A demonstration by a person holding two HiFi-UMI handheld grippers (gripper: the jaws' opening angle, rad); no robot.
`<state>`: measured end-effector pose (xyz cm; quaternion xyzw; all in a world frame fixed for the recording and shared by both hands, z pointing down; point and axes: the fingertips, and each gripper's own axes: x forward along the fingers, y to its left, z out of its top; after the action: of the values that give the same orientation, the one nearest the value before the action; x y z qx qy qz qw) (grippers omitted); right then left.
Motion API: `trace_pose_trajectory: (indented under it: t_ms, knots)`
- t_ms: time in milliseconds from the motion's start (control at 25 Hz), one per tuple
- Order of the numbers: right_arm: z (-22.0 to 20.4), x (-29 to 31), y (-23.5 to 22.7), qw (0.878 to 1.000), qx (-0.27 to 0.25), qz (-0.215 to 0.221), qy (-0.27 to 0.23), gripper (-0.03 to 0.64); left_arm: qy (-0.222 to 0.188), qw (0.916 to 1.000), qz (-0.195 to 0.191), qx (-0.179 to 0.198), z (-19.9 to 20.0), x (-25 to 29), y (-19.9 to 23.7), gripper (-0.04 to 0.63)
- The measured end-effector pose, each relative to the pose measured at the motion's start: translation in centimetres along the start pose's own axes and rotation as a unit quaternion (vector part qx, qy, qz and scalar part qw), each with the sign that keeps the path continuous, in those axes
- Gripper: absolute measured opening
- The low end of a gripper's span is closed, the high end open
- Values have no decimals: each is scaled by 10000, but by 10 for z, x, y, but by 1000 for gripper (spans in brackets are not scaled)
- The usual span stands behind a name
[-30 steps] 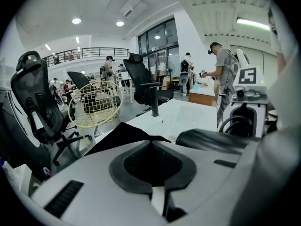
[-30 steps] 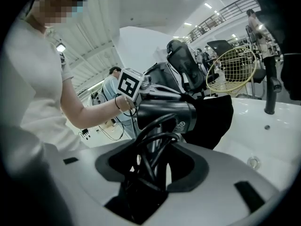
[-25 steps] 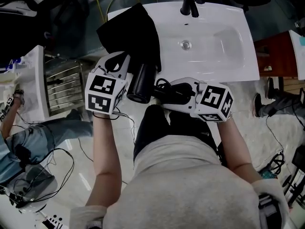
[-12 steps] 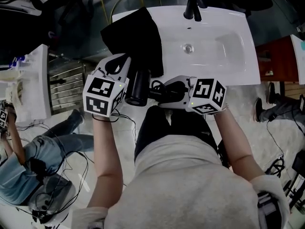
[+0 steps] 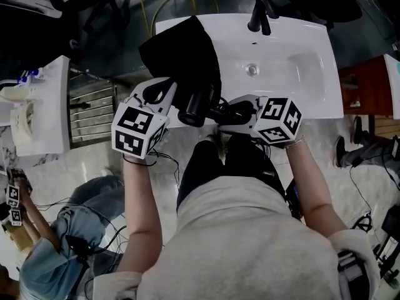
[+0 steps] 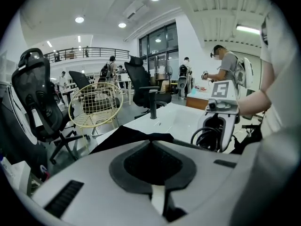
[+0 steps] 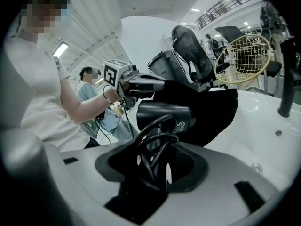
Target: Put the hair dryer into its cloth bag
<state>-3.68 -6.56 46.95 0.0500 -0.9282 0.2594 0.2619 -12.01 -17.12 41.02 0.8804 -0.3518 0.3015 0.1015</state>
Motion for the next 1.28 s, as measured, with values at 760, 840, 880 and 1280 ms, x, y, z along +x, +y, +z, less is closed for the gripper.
trace_pose_trajectory:
  t_ms: [760,840,880,1280]
  knots:
    - [23,-10,-45,9866,1156,-747,-872,201,-287,9985,-309,-347,4,-8,-10,12]
    - [26,-10,-52,9843,1132,-1056,-853,201,-340,9981,-359,-366,9,-9,-15,12]
    - [28,-9,-54,9839,1039,-1219,-790,201,-377,9978,-407,-374,12,-9,-18,12]
    - [44,8,-67,9776,757,-1955,-205,201,-711,9928,-910,-313,36,1,-52,12]
